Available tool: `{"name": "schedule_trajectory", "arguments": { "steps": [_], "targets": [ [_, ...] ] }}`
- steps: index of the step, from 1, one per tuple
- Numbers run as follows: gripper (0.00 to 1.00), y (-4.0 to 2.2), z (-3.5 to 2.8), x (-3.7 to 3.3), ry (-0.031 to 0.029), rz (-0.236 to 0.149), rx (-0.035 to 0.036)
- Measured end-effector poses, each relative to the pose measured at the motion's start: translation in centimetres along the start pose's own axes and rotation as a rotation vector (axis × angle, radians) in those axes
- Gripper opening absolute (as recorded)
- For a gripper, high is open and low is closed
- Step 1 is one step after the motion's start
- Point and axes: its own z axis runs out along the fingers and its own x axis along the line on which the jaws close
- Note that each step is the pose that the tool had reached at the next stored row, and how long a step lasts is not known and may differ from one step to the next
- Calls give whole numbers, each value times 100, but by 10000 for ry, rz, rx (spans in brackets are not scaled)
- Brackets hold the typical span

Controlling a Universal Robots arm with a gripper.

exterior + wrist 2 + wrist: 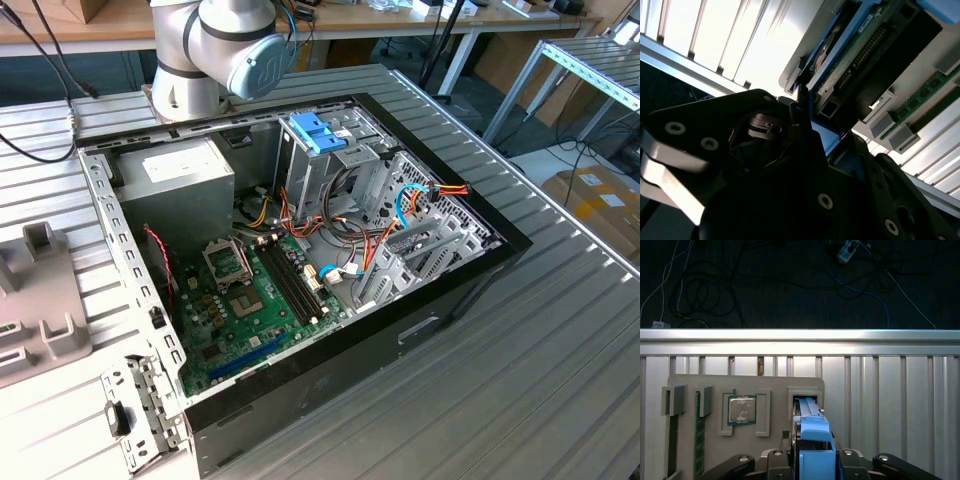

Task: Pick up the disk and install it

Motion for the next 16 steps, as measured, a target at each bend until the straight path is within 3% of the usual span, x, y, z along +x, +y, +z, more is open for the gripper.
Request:
{"name": "schedule_trajectory", "arguments": {
  "steps": [16],
  "targets": [
    [37,5,-107,-3,-3,0,-2]
  ]
}}
